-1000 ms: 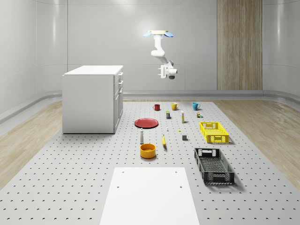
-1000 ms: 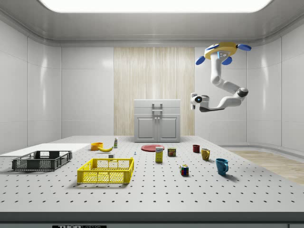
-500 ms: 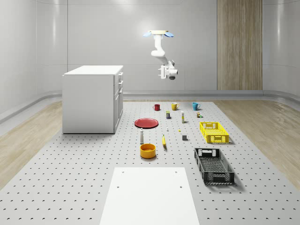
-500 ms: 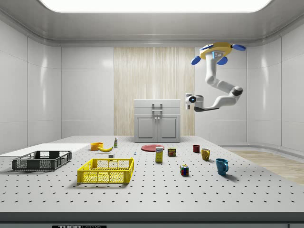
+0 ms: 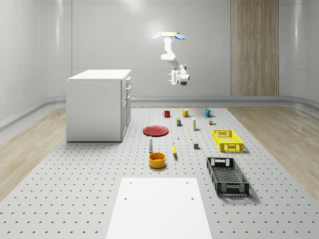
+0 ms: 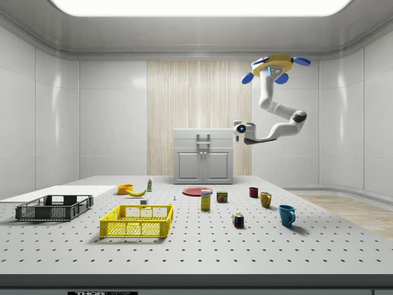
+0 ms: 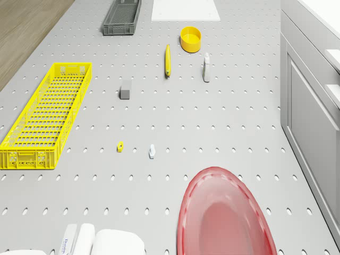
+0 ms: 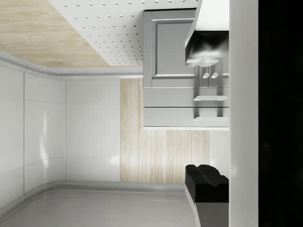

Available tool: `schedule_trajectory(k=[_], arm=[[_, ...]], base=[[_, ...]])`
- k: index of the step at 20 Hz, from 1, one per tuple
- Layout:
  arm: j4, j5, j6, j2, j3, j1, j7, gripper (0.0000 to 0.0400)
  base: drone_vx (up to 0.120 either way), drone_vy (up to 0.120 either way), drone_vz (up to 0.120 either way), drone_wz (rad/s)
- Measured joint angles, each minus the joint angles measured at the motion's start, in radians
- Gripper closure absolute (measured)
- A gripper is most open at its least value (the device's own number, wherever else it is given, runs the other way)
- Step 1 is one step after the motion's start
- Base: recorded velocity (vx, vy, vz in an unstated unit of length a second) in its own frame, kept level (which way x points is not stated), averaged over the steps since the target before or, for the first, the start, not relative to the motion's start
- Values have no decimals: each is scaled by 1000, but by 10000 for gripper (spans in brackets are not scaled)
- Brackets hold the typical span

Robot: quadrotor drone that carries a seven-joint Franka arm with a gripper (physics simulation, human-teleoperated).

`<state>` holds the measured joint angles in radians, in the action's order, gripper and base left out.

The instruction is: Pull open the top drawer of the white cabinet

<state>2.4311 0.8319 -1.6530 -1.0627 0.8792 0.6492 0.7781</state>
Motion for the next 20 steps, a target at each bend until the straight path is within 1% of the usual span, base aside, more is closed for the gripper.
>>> schedule_trajectory(k=[7, 11, 20], arm=[[3, -15, -17, -20, 5, 18, 13, 95], [4, -23, -26, -30, 8, 27, 20, 95], [7, -40, -43, -52, 13, 45, 34, 95]], base=[[120, 0, 0, 0], [120, -80, 0, 0], [120, 0, 0, 0]])
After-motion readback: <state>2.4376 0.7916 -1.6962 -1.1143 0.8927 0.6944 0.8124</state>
